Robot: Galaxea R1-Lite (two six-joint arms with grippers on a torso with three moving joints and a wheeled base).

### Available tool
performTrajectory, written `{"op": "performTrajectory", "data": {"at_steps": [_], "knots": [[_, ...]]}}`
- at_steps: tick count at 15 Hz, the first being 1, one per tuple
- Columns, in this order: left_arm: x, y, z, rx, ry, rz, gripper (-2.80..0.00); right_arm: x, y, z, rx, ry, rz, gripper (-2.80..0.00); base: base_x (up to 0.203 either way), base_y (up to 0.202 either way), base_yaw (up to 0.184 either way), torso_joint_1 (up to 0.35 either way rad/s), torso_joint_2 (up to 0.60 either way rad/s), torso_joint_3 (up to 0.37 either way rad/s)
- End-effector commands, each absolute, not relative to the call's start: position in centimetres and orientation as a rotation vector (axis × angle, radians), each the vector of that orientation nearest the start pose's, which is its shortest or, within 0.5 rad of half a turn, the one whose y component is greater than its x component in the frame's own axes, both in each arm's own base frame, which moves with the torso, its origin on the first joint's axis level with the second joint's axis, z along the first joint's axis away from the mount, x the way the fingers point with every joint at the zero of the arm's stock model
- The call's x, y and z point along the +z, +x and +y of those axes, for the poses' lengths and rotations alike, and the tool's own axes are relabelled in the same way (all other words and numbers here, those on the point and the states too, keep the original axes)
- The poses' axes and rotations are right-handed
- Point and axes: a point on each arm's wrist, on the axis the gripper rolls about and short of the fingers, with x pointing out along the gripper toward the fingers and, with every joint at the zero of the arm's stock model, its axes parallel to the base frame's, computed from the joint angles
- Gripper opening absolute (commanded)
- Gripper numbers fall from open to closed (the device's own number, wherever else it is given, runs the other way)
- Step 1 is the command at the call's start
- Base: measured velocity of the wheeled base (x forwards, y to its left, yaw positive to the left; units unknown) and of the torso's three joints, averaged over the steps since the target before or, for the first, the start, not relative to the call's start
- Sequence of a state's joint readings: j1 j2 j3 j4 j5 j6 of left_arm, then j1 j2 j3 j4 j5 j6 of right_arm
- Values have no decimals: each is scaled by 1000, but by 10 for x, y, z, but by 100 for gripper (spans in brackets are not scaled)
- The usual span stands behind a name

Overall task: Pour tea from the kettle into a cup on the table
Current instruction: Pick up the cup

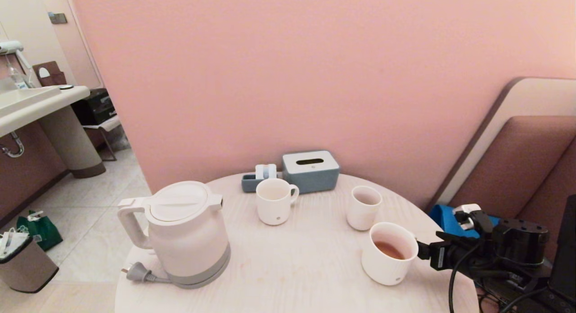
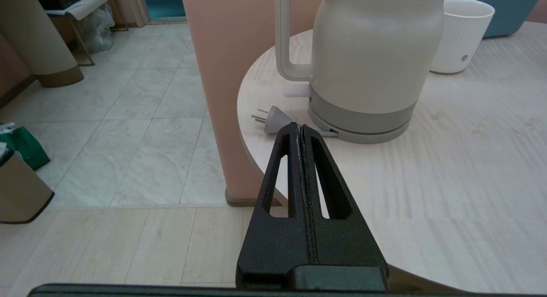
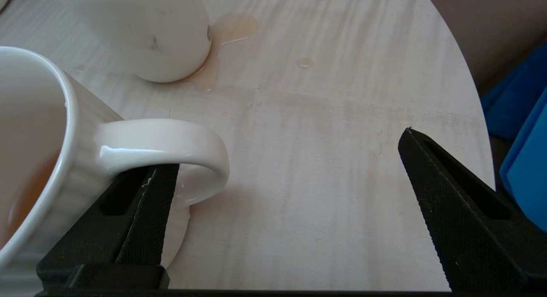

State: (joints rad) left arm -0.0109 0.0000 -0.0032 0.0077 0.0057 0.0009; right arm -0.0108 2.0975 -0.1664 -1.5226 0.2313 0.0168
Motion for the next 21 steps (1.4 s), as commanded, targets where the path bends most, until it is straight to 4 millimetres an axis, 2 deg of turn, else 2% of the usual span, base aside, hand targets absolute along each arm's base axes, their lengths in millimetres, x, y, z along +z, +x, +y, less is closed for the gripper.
{"op": "performTrajectory", "data": {"at_steps": [1, 2, 3, 16, 21], "knots": [[76, -23, 0, -5, 2, 6, -280, 31, 255, 3, 220, 62, 374, 0, 0, 0, 0, 0, 0, 0], [76, -23, 0, -5, 2, 6, -280, 31, 255, 3, 220, 62, 374, 0, 0, 0, 0, 0, 0, 0], [76, -23, 0, -5, 2, 6, -280, 31, 254, 3, 221, 62, 378, -280, 0, 0, 0, 0, 0, 0], [76, -23, 0, -5, 2, 6, -280, 31, 253, 4, 221, 60, 377, -280, 0, 0, 0, 0, 0, 0], [76, -23, 0, -5, 2, 6, -280, 40, 245, -4, 176, 110, 360, -280, 0, 0, 0, 0, 0, 0]]}}
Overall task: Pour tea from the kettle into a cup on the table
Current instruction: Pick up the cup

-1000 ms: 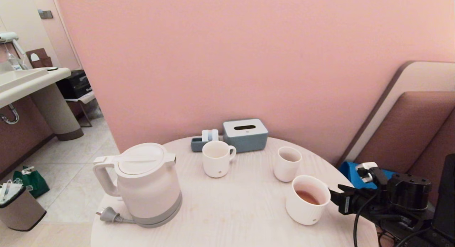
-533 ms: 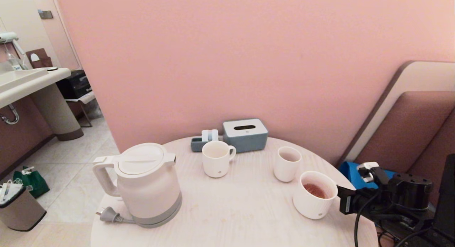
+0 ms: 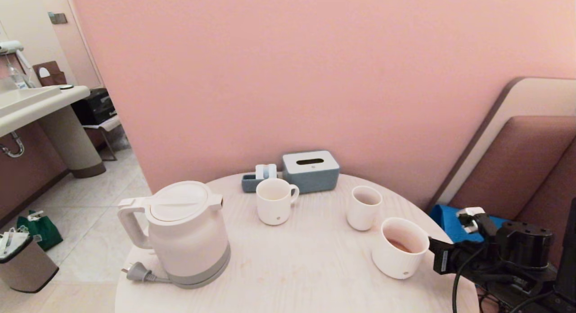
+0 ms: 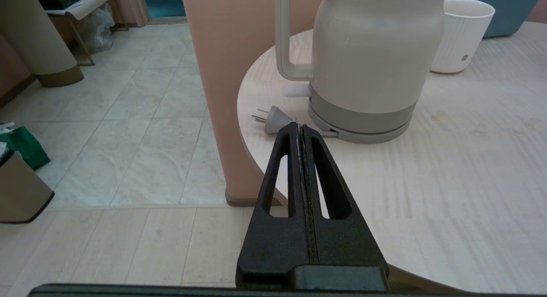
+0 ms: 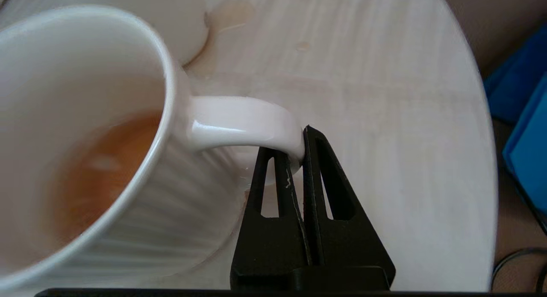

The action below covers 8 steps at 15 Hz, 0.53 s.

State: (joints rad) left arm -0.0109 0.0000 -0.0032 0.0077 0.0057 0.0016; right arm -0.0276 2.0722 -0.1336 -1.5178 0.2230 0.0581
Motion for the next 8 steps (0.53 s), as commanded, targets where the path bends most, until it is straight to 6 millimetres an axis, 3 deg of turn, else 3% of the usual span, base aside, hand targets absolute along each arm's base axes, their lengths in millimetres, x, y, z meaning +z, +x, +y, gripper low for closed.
{"op": "performTrajectory", "data": {"at_steps": [1, 8], "knots": [[76, -23, 0, -5, 2, 6, -280, 44, 246, -7, 156, 129, 346, -280, 0, 0, 0, 0, 0, 0], [76, -23, 0, -5, 2, 6, -280, 58, 252, -14, 112, 118, 272, -280, 0, 0, 0, 0, 0, 0]]}}
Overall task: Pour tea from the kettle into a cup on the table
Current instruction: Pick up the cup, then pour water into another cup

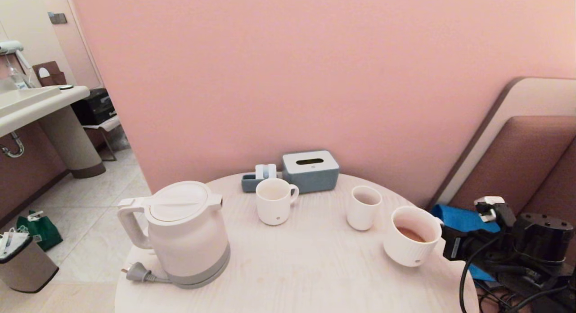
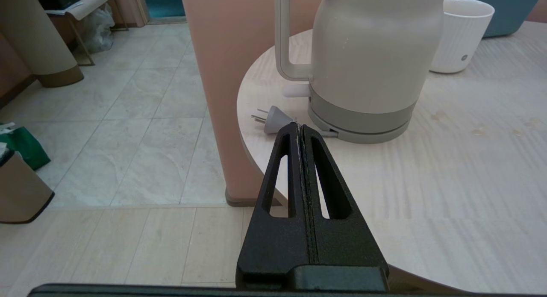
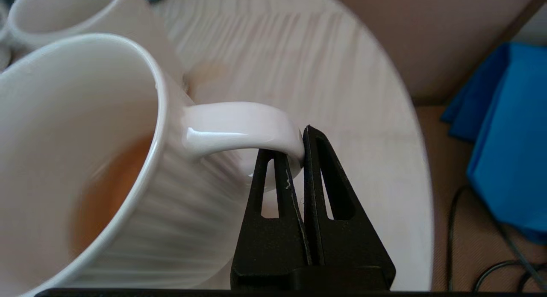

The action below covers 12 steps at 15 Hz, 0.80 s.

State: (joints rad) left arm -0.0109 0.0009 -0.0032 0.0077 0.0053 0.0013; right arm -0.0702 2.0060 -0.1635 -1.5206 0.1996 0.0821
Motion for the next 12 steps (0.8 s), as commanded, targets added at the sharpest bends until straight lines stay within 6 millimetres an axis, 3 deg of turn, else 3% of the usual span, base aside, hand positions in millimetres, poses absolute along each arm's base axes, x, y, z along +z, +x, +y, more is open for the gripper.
{"op": "performTrajectory", "data": {"at_steps": [1, 5, 12], "knots": [[76, -23, 0, -5, 2, 6, -280, 60, 256, -17, 93, 115, 260, -280, 0, 0, 0, 0, 0, 0], [76, -23, 0, -5, 2, 6, -280, 77, 261, -21, 74, 110, 289, -280, 0, 0, 0, 0, 0, 0], [76, -23, 0, -5, 2, 6, -280, 119, 299, -36, -17, 78, 337, -280, 0, 0, 0, 0, 0, 0]]}}
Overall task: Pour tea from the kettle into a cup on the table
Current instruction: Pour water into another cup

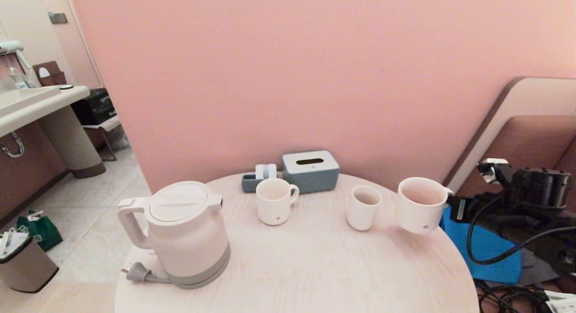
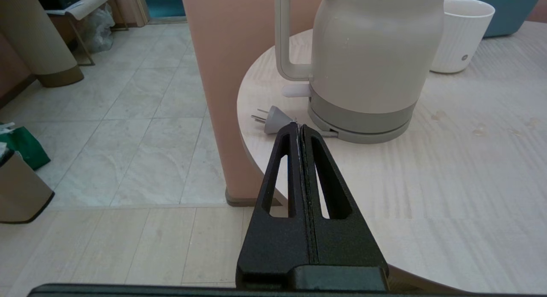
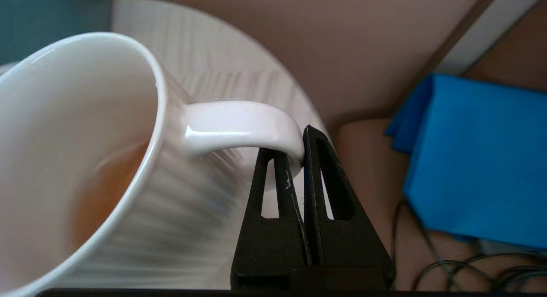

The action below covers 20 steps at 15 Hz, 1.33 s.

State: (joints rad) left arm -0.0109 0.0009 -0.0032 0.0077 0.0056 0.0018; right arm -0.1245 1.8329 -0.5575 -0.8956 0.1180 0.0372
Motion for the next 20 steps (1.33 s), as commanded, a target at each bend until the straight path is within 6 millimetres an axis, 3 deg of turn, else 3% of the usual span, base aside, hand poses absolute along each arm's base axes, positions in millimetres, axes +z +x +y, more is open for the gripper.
{"op": "performTrajectory", "data": {"at_steps": [1, 8, 20], "knots": [[76, -23, 0, -5, 2, 6, -280, 124, 304, -38, -27, 72, 337, -280, 0, 0, 0, 0, 0, 0], [76, -23, 0, -5, 2, 6, -280, 151, 329, -35, -7, -80, 330, -280, 0, 0, 0, 0, 0, 0], [76, -23, 0, -5, 2, 6, -280, 158, 353, 8, 27, -345, 313, -280, 0, 0, 0, 0, 0, 0]]}}
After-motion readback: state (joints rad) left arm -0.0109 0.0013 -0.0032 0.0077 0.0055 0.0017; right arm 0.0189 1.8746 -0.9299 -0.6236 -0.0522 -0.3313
